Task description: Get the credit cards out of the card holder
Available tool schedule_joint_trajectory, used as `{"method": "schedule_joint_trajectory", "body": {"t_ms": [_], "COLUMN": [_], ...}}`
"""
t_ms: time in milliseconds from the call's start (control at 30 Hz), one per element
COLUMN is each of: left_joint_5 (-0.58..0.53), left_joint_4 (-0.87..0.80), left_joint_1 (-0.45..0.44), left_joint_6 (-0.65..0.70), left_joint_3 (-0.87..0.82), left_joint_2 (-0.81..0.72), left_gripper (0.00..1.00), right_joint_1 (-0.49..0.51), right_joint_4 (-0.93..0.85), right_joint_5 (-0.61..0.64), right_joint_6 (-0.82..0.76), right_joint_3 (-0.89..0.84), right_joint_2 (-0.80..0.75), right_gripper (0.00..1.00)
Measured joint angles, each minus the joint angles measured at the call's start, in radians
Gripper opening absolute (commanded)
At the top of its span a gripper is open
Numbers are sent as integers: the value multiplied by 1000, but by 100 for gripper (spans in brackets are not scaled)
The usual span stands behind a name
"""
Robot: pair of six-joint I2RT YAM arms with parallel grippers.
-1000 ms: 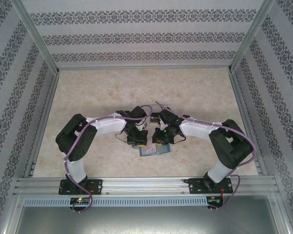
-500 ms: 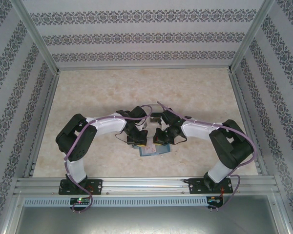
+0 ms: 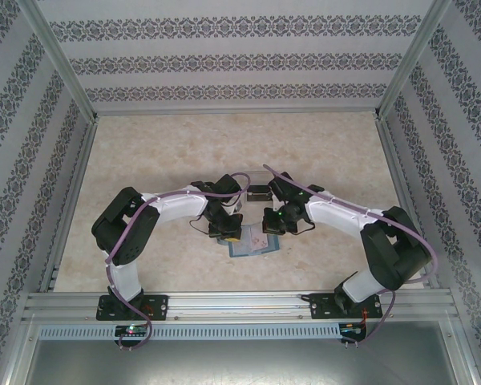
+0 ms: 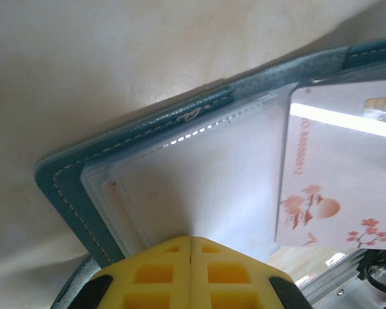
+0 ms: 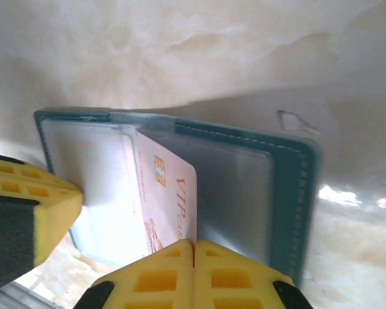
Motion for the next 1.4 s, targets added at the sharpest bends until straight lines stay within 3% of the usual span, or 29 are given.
{"method": "schedule_joint_trajectory", "body": {"t_ms": [367, 633, 833, 1233, 1400], "left_joint_5": [1, 2, 2, 2, 2], "left_joint_4": [0, 0, 0, 1, 1], "left_joint_1": [0, 0, 0, 0, 0], "left_joint_6": [0, 1, 1, 1, 1], "left_joint_3": [0, 0, 0, 0, 0], "left_joint_2": [0, 0, 0, 0, 0], "left_gripper": [0, 0, 0, 0, 0], "right_joint_1": [21, 61, 80, 88, 88], "right_joint_4": [-57, -39, -26, -47, -50], "right_joint_5": [46, 34, 23, 23, 23], "right_joint_6": [-18, 16, 42, 56, 69], "right_joint_3": [29, 51, 53, 60, 60], "right_joint_2": [0, 4, 28, 29, 19], "right_gripper": [1, 14, 17, 17, 13]}}
